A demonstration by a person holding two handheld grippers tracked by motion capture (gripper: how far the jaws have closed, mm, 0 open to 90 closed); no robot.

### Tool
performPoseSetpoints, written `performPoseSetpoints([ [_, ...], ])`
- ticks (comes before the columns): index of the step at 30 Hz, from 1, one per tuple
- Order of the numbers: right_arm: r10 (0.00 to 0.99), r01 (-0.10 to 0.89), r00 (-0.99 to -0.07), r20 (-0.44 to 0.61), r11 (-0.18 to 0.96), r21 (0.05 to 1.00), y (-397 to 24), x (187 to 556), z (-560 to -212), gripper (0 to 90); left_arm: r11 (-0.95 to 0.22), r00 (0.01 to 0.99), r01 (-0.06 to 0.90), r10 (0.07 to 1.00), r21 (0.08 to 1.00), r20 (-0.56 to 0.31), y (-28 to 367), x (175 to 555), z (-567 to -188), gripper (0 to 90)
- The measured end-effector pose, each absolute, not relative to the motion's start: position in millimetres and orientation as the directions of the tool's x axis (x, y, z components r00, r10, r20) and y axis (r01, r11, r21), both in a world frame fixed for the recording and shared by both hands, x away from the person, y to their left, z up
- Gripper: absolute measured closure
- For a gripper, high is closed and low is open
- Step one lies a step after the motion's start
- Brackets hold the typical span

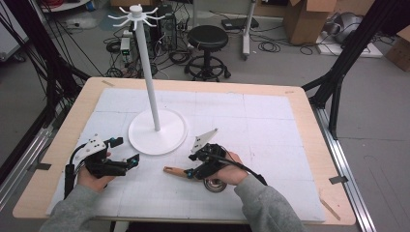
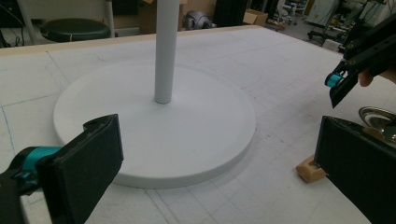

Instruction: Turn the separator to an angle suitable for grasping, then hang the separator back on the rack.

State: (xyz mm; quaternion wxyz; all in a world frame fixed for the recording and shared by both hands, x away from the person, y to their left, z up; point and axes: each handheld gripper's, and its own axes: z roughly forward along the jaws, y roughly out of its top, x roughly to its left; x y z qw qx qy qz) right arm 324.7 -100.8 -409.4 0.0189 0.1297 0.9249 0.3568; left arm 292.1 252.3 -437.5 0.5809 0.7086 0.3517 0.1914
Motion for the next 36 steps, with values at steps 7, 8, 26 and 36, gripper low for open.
performPoseSetpoints([
  [7, 0.275, 0.264, -0.959, 0.076, 0.757, 0.598, -101, 317, -419, 12.3, -0.075, 0.677, 0.278, 0.723, 0.958, -0.14, 252, 292, -438, 1.8],
  [8, 0.275, 0.264, -0.959, 0.076, 0.757, 0.598, -101, 317, -419, 12.3, -0.075, 0.677, 0.277, 0.723, 0.958, -0.139, 252, 292, -438, 1.8],
  [26, 0.28, 0.272, -0.958, 0.065, 0.81, 0.519, -103, 315, -417, 4.9, -0.077, 0.675, 0.278, 0.725, 0.958, -0.137, 252, 292, -437, 1.7],
  [36, 0.273, 0.276, -0.959, 0.074, 0.844, 0.46, -100, 321, -416, 14.6, -0.078, 0.677, 0.278, 0.723, 0.957, -0.137, 253, 292, -438, 1.7],
])
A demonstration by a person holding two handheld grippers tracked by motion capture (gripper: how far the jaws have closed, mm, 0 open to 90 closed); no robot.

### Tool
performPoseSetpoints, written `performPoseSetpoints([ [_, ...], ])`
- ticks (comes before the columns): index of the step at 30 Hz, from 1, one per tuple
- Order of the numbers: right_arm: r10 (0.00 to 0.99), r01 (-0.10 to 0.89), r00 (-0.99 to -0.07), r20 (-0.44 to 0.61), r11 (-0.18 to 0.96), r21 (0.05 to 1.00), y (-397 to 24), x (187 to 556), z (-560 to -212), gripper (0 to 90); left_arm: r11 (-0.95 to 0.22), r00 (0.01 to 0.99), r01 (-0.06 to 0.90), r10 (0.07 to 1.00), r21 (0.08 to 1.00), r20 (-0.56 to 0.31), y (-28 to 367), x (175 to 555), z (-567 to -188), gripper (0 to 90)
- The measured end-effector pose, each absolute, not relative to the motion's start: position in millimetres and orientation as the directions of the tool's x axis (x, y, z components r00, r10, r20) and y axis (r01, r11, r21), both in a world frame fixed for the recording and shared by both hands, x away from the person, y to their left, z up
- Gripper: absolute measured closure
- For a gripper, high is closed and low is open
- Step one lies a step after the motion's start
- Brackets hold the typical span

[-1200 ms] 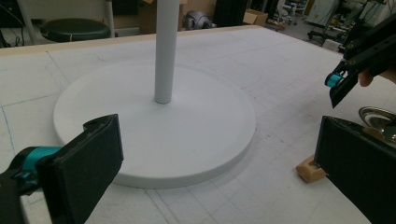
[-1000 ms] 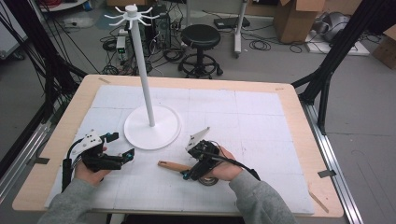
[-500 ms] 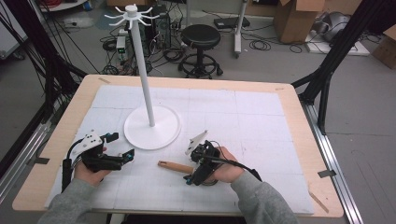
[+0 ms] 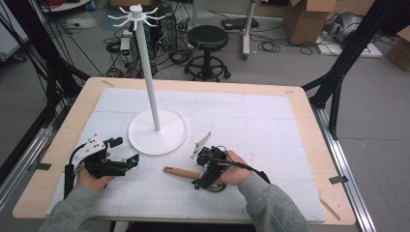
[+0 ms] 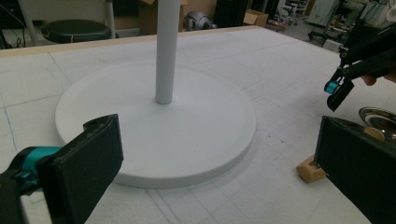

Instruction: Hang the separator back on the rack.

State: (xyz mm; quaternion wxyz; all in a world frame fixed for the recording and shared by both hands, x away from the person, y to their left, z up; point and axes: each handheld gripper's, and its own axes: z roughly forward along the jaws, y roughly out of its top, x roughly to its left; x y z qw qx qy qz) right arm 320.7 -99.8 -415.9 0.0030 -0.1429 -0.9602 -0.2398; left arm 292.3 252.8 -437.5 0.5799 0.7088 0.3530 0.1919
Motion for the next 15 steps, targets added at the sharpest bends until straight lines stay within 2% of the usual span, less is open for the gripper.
performPoseSetpoints([
  [3, 0.272, 0.275, -0.96, 0.071, 0.854, 0.441, -98.6, 321.5, -416.1, 15.5, -0.078, 0.677, 0.277, 0.723, 0.958, -0.137, 252.6, 292.3, -437.7, 1.7],
  [15, 0.285, 0.296, -0.955, 0.086, 0.883, 0.365, -93.2, 322.4, -415.0, 36.5, -0.085, 0.676, 0.277, 0.725, 0.957, -0.131, 252.6, 291.9, -437.5, 1.7],
])
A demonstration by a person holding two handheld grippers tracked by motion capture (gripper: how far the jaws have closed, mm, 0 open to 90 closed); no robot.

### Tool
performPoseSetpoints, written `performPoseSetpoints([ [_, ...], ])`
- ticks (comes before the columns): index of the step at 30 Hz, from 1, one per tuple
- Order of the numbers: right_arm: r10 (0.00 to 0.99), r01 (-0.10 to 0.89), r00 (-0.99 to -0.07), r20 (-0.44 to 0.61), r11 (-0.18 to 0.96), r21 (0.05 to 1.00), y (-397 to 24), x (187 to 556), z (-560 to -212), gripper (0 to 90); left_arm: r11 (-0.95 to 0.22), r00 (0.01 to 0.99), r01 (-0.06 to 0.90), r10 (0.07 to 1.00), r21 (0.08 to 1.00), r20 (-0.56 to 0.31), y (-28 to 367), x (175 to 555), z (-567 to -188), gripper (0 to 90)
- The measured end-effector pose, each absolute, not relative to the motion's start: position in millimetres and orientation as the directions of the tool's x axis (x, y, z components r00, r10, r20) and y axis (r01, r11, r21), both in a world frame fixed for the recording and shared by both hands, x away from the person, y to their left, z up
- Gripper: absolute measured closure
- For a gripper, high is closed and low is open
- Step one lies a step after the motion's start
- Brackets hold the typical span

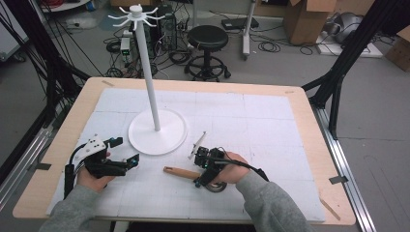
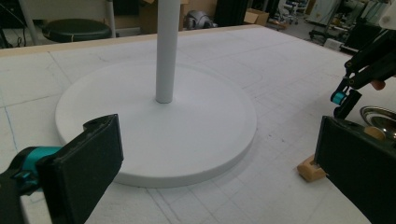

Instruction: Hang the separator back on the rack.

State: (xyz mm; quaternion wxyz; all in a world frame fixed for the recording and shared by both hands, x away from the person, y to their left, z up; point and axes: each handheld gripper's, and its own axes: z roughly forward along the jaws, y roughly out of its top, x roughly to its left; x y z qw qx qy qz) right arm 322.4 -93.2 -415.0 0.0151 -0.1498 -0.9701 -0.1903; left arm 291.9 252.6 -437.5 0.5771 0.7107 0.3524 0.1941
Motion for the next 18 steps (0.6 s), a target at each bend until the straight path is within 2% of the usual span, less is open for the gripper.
performPoseSetpoints([
  [9, 0.295, 0.297, -0.954, 0.057, 0.897, 0.328, -89.3, 319.8, -413.9, 46.6, -0.084, 0.674, 0.278, 0.727, 0.957, -0.132, 252.9, 292.4, -437.7, 1.7],
  [14, 0.266, 0.257, -0.964, 0.009, 0.923, 0.287, -85.0, 317.5, -412.8, 48.5, -0.083, 0.674, 0.277, 0.727, 0.957, -0.131, 253.2, 292.3, -437.4, 1.8],
  [18, 0.269, 0.261, -0.963, 0.008, 0.926, 0.274, -84.0, 316.4, -412.1, 49.2, -0.082, 0.673, 0.279, 0.727, 0.957, -0.134, 253.0, 292.1, -437.4, 1.7],
])
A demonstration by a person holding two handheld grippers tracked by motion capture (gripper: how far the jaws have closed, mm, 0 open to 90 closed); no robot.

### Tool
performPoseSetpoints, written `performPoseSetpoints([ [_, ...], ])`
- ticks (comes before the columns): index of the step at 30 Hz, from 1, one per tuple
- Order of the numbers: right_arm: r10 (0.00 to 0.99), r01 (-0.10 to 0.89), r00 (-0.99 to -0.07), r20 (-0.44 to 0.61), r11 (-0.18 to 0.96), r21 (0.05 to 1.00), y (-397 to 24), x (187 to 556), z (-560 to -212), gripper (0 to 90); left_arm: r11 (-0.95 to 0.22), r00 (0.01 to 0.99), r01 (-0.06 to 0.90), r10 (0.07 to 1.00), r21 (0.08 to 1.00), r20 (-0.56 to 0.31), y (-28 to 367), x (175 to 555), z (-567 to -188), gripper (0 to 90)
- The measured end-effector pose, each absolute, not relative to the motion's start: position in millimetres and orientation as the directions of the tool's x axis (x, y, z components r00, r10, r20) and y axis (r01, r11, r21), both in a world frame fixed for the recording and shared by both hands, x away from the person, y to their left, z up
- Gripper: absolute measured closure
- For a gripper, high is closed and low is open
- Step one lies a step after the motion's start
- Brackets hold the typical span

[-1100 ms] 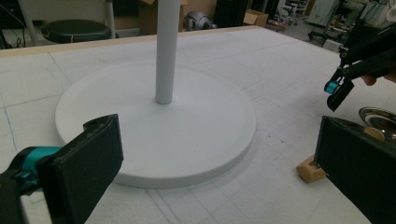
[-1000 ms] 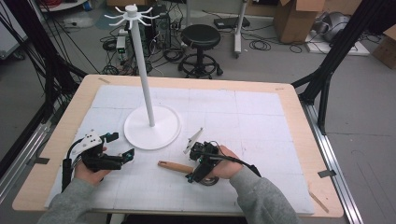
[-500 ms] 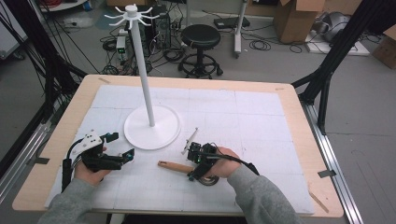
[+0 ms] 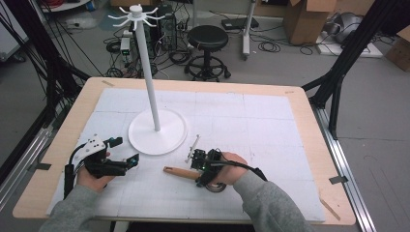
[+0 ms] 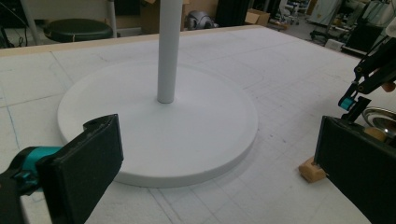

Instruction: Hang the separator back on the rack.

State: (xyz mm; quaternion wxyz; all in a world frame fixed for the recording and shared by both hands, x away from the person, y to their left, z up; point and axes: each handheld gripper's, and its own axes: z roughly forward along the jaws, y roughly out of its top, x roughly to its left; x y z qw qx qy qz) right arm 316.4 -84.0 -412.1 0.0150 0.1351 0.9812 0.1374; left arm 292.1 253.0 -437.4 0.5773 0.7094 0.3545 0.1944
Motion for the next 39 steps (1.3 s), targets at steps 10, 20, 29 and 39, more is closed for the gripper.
performPoseSetpoints([
  [10, 0.279, 0.27, -0.96, -0.003, 0.932, 0.243, -79.6, 313.2, -411.0, 55.2, -0.088, 0.672, 0.28, 0.729, 0.956, -0.13, 252.5, 292.0, -437.8, 1.7],
  [20, 0.295, 0.289, -0.955, 0.006, 0.929, 0.233, -78.4, 312.0, -410.7, 60.6, -0.09, 0.669, 0.28, 0.732, 0.956, -0.127, 252.8, 292.5, -438.1, 1.7],
  [29, 0.303, 0.297, -0.953, 0.003, 0.932, 0.21, -76.6, 310.9, -409.6, 64.5, -0.088, 0.668, 0.276, 0.734, 0.957, -0.125, 253.2, 291.5, -437.3, 1.8],
  [39, 0.282, 0.272, -0.959, -0.012, 0.936, 0.222, -78.2, 309.5, -409.8, 69.5, -0.088, 0.666, 0.279, 0.735, 0.956, -0.127, 253.4, 291.8, -437.5, 1.7],
])
